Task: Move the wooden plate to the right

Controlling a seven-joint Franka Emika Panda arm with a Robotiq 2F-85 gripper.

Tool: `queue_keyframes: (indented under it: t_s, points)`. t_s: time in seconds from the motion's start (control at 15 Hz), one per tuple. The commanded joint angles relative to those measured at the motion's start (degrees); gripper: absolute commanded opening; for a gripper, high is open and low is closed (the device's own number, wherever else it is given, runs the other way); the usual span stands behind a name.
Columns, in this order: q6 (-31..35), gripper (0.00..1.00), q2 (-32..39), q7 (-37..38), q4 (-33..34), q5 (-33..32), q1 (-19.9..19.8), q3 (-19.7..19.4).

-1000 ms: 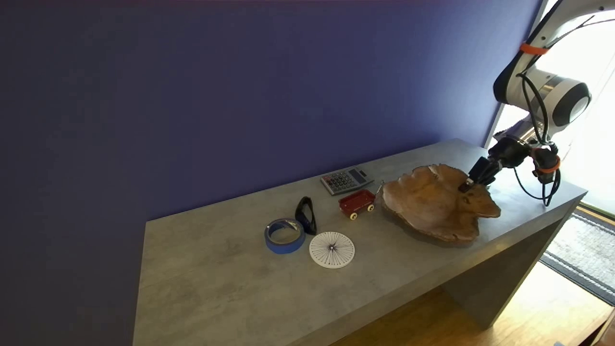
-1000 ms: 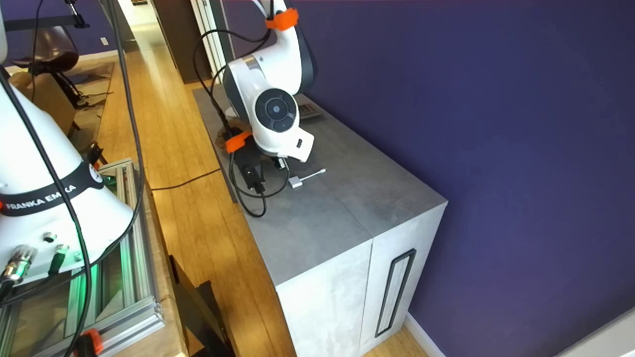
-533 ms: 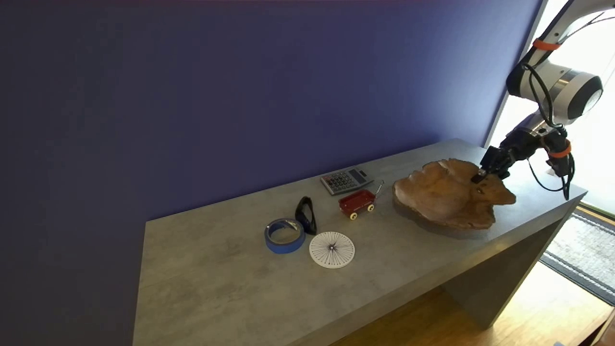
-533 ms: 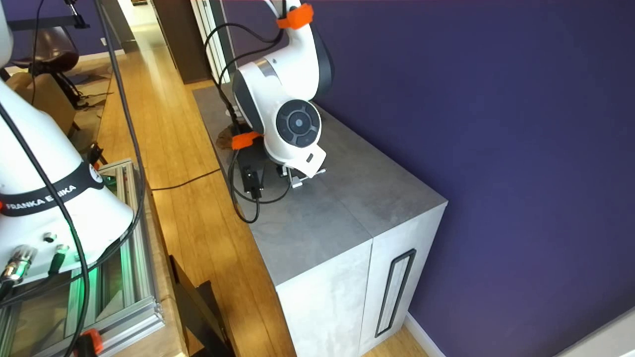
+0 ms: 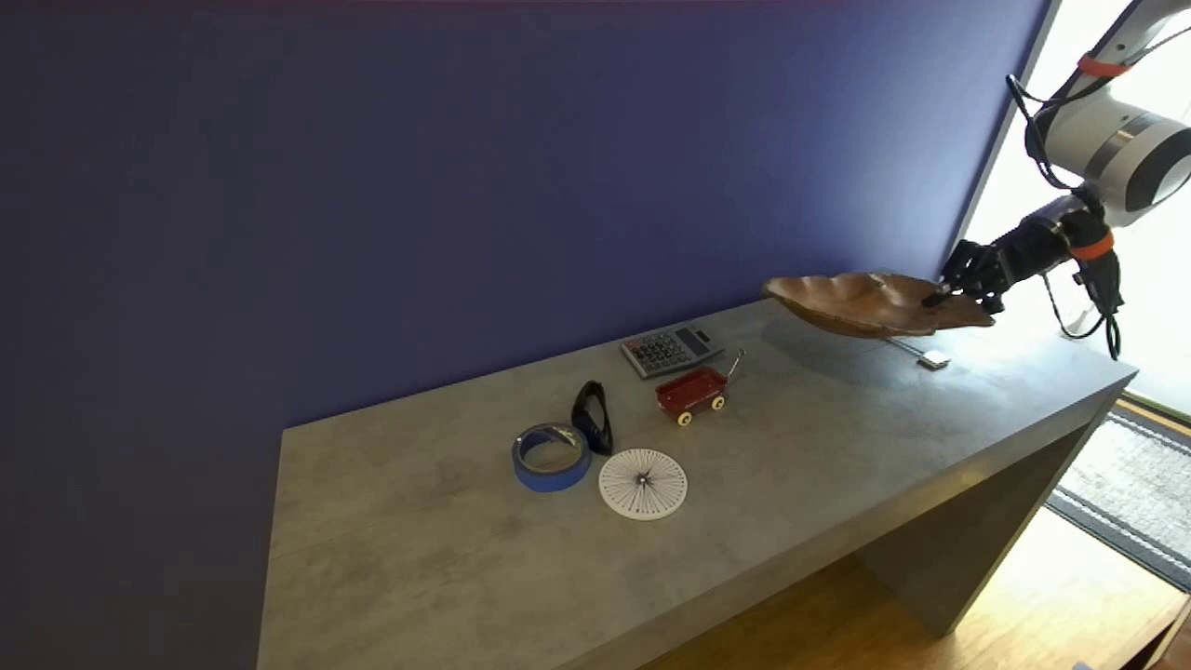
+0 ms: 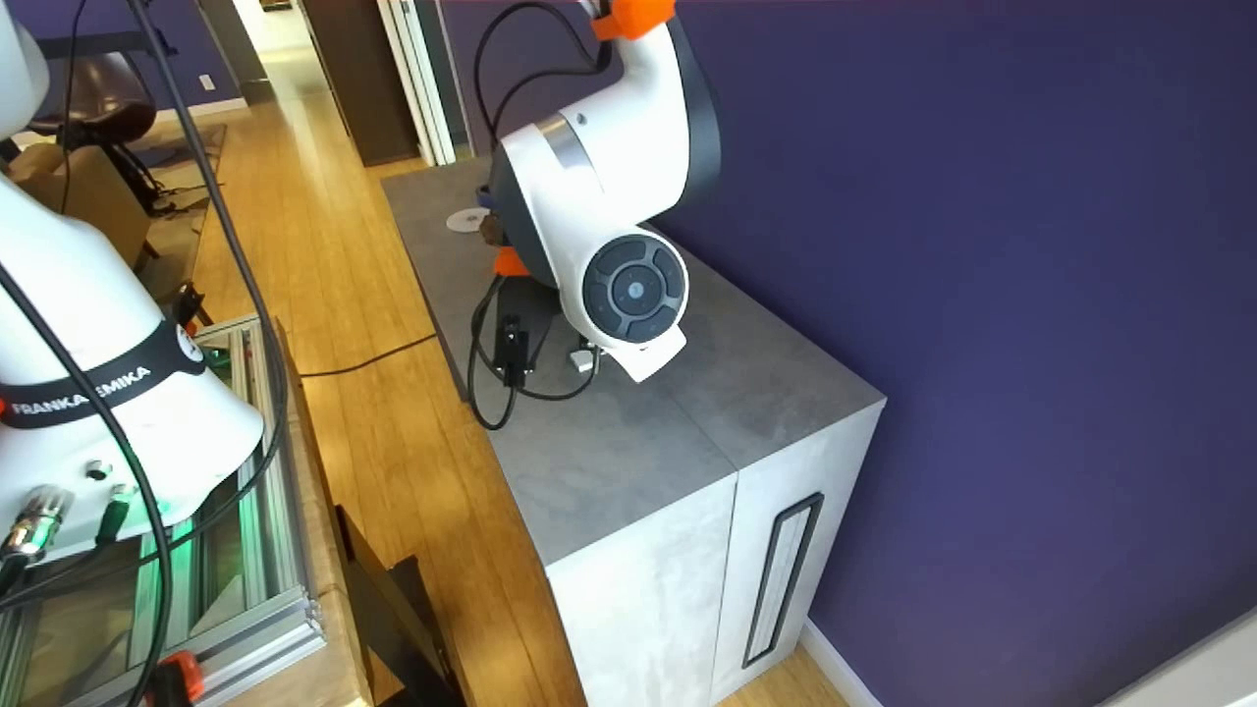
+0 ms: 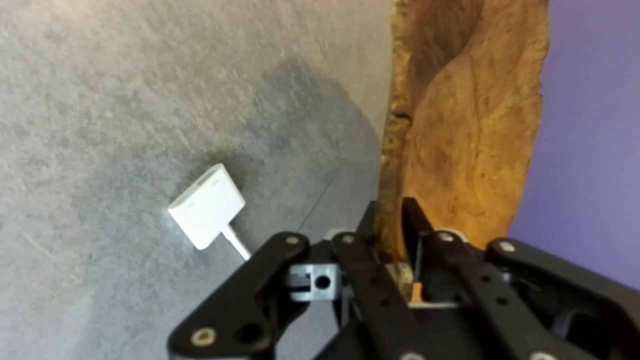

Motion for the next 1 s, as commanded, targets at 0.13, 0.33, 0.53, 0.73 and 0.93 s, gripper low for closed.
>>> queue_keyframes:
  t_s: [0.13,0.33,0.53,0.73,0.93]
  points:
    - [0.23,0.03,-7.21,-4.77,-6.40,1.68,-2.55,-2.83]
    - [1.36,0.03,-11.06,-8.44,-10.42,2.55,-4.76,-6.39]
    - [1.55,0.13,-7.84,-7.04,-8.23,0.72,-4.66,-6.85]
    - [1.48,0.03,-8.67,-7.53,-9.42,1.29,-5.96,-7.99]
    - [0.66,0.03,-7.08,-8.37,-7.73,4.80,-8.51,-9.38]
